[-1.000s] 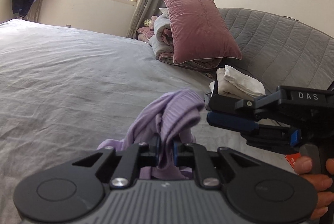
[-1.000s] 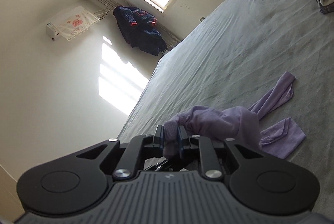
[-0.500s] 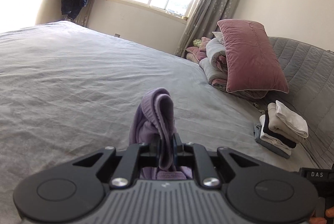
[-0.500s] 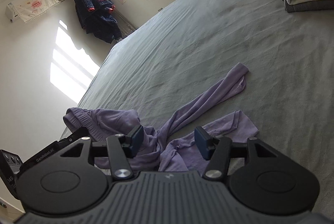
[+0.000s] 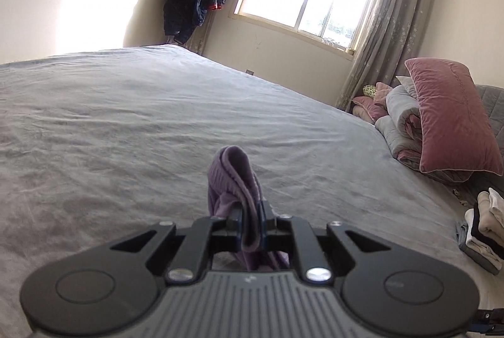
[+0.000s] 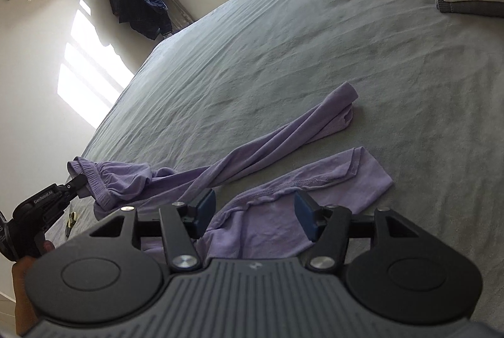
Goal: Fold clothes
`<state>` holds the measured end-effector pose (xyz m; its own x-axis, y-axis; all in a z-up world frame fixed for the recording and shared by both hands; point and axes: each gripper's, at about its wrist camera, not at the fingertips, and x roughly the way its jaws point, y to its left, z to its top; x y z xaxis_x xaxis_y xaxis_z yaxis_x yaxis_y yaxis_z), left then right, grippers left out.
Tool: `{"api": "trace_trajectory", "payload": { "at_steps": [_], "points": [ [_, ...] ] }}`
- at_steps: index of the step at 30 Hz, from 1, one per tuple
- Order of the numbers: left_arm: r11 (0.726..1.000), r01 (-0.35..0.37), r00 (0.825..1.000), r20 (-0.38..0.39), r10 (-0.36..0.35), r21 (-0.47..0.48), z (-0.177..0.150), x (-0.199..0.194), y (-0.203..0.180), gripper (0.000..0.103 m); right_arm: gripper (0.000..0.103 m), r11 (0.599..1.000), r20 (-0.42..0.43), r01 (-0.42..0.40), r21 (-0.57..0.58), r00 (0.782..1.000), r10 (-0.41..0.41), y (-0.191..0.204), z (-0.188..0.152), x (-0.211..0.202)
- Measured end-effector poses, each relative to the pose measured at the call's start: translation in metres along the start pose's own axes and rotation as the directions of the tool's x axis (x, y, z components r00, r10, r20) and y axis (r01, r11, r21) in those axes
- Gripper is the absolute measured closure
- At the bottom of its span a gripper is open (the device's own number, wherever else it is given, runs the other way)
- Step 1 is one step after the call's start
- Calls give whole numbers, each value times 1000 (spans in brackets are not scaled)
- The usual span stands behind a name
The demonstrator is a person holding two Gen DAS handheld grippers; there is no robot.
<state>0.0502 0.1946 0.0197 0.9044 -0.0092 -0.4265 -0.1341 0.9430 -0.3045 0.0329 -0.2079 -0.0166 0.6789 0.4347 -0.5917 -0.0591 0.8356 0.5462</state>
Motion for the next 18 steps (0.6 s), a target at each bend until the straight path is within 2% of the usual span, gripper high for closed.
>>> {"api": "trace_trajectory", "payload": {
  "at_steps": [4,7,12,13,15,18],
  "points": [
    [995,-75,997,4,76,-59,-3,12,21,93,43,1000,-13,23,-18,1000,-23,0,-2,5],
    [984,-119,993,-21,117,-130,-7,21,39,93,43,999,-19,33,-32,999,-34,3,-6,8],
    [968,-80,994,-89,60,-240,-11,33,58,89,43,994,-21,50,-92,998,-52,22,-12,16],
    [966,-65,995,-96,42,-250,-13,33,62,80,43,993,-22,42,-110,999,-45,30,-14,19],
    [962,-38,994,-106,10,-272,-15,34,68,68,43,989,-30,15,-146,999,-20,46,-17,25],
    [950,-19,992,-125,-21,-311,-17,37,79,68,43,975,-53,-20,-222,999,9,77,-23,42]
  ]
}}
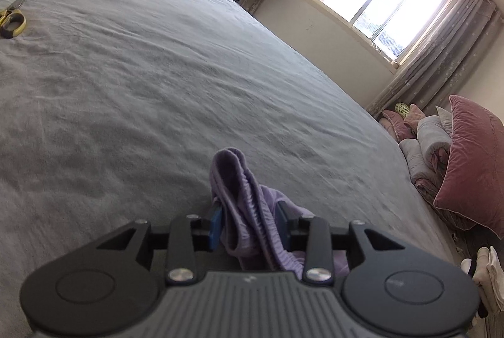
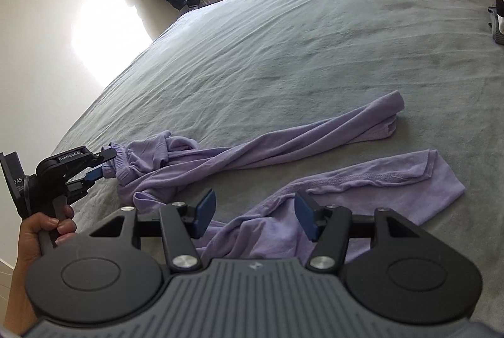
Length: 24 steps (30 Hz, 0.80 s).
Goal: Fold clothes
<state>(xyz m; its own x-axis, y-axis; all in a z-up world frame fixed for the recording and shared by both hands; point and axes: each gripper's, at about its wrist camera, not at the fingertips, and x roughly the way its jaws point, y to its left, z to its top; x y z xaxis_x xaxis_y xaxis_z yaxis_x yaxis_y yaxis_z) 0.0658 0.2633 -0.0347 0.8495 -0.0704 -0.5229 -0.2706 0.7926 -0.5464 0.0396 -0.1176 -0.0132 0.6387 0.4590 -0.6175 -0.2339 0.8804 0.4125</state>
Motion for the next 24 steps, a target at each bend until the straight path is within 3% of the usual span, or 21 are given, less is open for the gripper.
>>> {"api": "trace_trajectory", "payload": {
  "at_steps": [6,11,15,21,22,24],
  "points": [
    [998,27,1000,5,-26,-49,10,-1,22,68,43,987,-32,-55,-154,998,51,65,4,40],
    [997,59,998,-23,-60,-56,11,1,34,73,43,973,-66,-99,-207,994,87,106,7,68],
    [994,90,994,-61,-94,-58,10,5,41,73,43,972,-97,-132,-194,989,114,126,10,90],
    [988,149,980,-128,-154,-45,10,9,45,73,43,982,-152,-174,-75,975,161,133,16,128],
    [987,157,977,-139,-162,-44,9,11,45,73,45,983,-161,-176,-52,973,165,133,16,134],
    [987,158,975,-149,-163,-42,9,13,45,77,79,983,-171,-184,-3,969,180,130,18,145]
  ]
}}
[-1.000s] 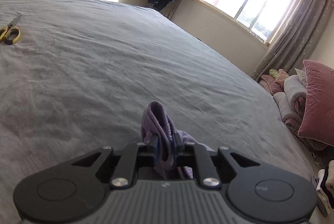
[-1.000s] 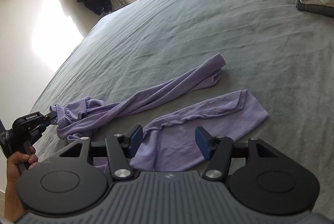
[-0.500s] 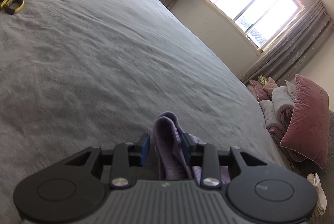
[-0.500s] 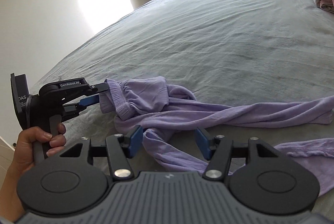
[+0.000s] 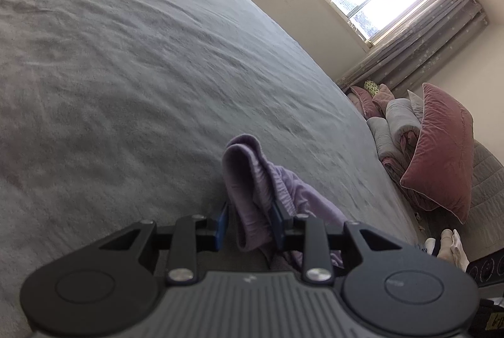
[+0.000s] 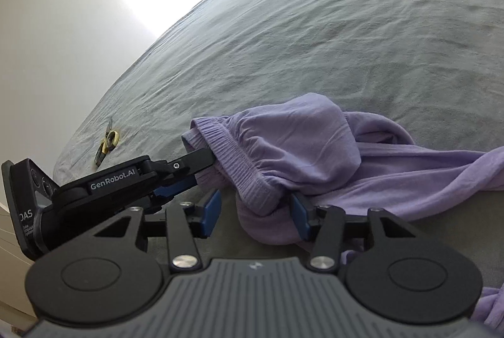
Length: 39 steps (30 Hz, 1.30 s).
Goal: Fold clothes
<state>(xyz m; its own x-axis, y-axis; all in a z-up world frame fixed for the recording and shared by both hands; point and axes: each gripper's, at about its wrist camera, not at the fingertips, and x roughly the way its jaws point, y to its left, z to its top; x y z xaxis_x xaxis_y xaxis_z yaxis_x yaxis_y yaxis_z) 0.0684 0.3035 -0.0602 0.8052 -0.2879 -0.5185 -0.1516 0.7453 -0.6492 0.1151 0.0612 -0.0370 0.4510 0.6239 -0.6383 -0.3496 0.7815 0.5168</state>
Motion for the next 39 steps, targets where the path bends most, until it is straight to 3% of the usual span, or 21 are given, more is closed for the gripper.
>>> {"api": "trace_trajectory", "payload": {
  "at_steps": [4,8,12,17,25,35,39],
  "points": [
    [1000,-9,1000,3,9,-3,2,3,2,94,92,998,43,-6,58,999,4,-4,14,2],
    [1000,-7,999,47,7,-3,5,1,2,98,93,999,98,18,35,995,-21,2,34,-4],
    [999,-42,988,146,40,9,10,-9,1,99,93,998,161,63,-16,985,-59,14,60,-3],
    [997,-80,958,274,83,-22,19,-30,10,100,94,991,237,118,-65,966,-100,27,95,7],
    [989,-130,896,420,147,-69,31,-57,29,103,94,976,283,170,-133,951,-127,51,133,45],
    [985,-125,950,270,154,-122,35,-38,51,102,94,959,224,233,-162,955,-194,55,142,101],
    [986,-113,967,216,138,-121,35,-29,49,85,88,959,176,243,-148,960,-216,44,140,114]
  ]
}}
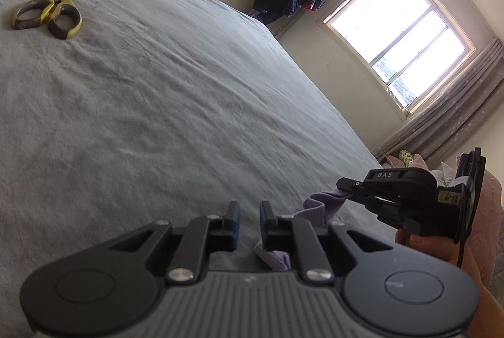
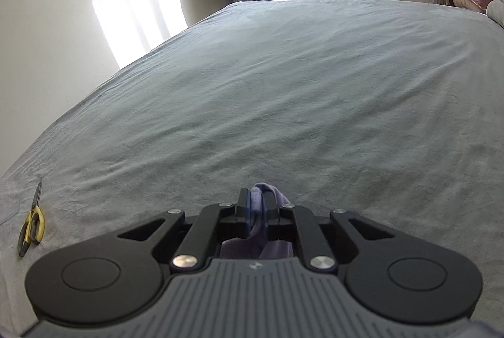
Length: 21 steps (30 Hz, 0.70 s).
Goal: Fold clothes
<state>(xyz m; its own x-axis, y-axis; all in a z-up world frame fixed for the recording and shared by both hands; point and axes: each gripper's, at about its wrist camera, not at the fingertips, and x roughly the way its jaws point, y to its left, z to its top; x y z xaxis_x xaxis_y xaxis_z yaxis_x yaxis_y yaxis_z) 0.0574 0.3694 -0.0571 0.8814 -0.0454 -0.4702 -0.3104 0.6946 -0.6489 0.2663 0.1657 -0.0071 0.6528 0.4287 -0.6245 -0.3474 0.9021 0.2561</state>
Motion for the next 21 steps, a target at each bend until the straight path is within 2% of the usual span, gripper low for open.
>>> {"api": "trace_trajectory", "payload": {
  "at_steps": [2,3,4,6,11,17,21],
  "points": [
    [1000,-2,1000,-28,2,10,-2,5,-3,81,85,1000,-14,7,12,1000,-7,-3,-3,-1],
    [1000,-2,999,-43,3,14,-4,7,-5,77,75,1000,-21,10,18,1000,-10,-5,-4,-2],
    [1000,-2,998,-59,3,17,-6,10,-7,73,58,1000,-21,10,16,1000,-9,-5,-6,-5],
    [1000,-4,996,-87,6,29,-10,14,-10,68,50,1000,-13,0,-2,1000,0,-6,-8,-14],
    [998,-16,994,-107,22,64,-16,18,-17,64,50,998,-35,-40,-49,999,38,-15,-20,-43],
    [1000,16,992,-126,-17,-5,-21,22,-15,66,50,993,-67,-100,-68,993,96,-32,-48,-78],
    [1000,3,992,-123,-4,-10,-25,25,-20,66,50,986,-89,-136,-99,988,127,-35,-65,-94]
  ]
}}
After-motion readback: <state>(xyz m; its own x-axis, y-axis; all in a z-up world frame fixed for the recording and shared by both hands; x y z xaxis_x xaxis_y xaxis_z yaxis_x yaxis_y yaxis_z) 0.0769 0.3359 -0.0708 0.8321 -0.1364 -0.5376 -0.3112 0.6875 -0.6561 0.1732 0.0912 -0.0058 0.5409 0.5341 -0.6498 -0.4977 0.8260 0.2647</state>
